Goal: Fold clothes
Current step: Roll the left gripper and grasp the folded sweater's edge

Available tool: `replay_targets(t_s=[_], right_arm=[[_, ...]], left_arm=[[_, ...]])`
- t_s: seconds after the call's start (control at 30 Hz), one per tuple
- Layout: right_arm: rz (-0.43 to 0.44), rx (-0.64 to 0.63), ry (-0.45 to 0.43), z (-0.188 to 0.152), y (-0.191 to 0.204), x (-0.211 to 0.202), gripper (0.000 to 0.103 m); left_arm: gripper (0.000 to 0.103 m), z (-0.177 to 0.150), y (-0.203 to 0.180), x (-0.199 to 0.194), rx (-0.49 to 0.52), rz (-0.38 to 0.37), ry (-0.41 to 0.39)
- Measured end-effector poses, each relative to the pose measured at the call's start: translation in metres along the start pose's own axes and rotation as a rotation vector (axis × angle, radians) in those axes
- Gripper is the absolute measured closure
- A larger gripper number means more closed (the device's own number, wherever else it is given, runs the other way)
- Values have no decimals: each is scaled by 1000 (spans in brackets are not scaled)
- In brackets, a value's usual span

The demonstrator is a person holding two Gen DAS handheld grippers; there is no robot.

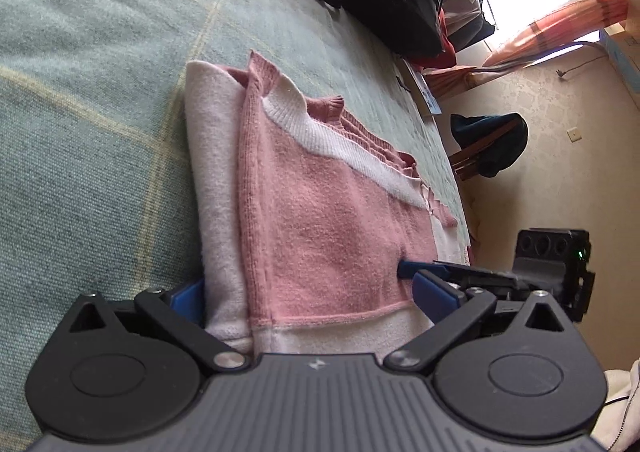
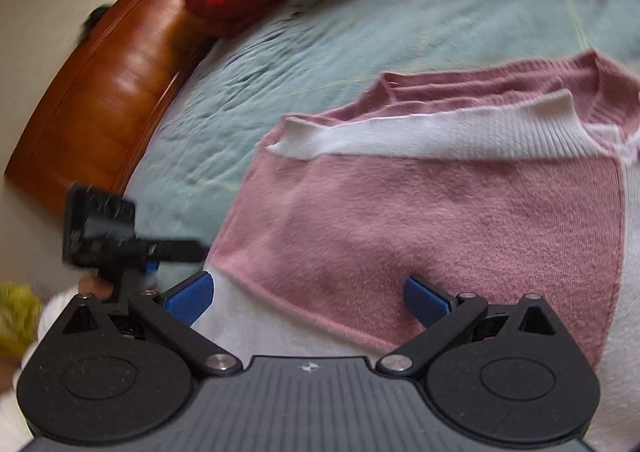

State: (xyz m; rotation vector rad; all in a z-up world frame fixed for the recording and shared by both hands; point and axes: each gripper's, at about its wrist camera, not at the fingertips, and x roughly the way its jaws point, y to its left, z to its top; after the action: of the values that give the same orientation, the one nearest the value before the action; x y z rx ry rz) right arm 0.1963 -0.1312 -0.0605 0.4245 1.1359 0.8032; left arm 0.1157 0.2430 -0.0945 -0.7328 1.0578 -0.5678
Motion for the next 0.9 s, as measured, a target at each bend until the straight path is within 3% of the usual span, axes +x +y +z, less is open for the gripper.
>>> replay_targets(t_s=[0.13,0.27,0.63,0.9], right_arm=[[-41,39,-83,14,-1,-5,0],[-94,85,-92,30,-13,3,0],[-93,134,-144,37,-25,9,0],[-70,119,-130,31,-27,2,0]], left_arm=[[1,1,2,-1,8,-16,3],[1,3,5,0,10,-35,7],[2,29,11,19,-28,-107,-10],[8,9,7,11,0,-139,108]])
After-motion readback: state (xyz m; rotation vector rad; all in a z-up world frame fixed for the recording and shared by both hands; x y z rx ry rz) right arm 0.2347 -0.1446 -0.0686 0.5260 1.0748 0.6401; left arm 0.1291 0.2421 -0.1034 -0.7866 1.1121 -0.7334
